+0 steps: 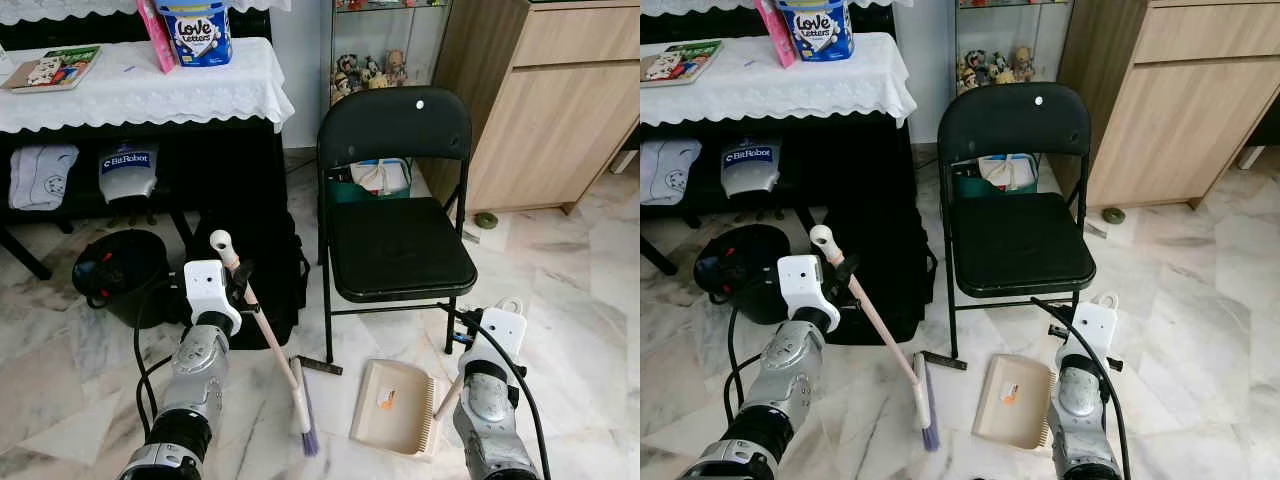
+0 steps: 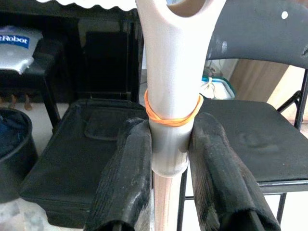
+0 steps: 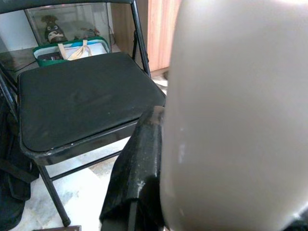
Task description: Sweep floor
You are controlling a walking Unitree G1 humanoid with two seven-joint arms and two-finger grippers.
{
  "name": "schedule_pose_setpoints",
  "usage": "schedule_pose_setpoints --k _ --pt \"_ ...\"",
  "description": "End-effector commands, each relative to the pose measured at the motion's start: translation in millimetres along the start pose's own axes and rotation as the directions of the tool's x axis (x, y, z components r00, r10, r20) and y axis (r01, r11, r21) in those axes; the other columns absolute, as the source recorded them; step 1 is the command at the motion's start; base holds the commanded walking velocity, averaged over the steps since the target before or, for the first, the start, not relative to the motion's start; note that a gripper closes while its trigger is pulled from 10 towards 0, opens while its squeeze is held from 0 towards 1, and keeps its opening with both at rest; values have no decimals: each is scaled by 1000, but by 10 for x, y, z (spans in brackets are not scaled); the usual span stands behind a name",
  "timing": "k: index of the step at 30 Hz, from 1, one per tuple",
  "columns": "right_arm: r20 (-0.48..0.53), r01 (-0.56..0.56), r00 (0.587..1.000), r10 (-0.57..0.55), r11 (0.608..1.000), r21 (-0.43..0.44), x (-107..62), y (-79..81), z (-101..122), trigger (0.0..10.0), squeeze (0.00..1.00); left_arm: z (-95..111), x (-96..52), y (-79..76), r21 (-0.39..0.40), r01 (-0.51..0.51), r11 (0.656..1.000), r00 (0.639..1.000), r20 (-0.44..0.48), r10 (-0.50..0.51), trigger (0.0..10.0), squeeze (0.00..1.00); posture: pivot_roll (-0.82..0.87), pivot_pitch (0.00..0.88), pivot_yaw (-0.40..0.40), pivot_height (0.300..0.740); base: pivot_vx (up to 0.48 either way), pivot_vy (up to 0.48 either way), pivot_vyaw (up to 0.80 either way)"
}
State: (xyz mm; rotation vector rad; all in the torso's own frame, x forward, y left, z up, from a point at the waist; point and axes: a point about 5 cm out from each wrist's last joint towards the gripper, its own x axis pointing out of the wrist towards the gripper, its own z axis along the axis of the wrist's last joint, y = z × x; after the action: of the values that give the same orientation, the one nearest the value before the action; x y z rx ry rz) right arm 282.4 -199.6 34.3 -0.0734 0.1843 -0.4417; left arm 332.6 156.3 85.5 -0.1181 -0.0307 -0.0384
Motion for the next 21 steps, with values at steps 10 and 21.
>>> schedule_pose_setpoints --k 10,21 --pt "23 -7 1000 7 1000 10 16 15 50 10000 0 126 84 -38 42 18 999 997 72 -21 10000 0 -75 98 36 740 0 0 0" --pt "39 13 999 -14 1000 10 -2 -61 70 10000 0 -5 131 -205 -90 84 992 996 -3 -85 10000 0 -150 118 44 740 0 0 0"
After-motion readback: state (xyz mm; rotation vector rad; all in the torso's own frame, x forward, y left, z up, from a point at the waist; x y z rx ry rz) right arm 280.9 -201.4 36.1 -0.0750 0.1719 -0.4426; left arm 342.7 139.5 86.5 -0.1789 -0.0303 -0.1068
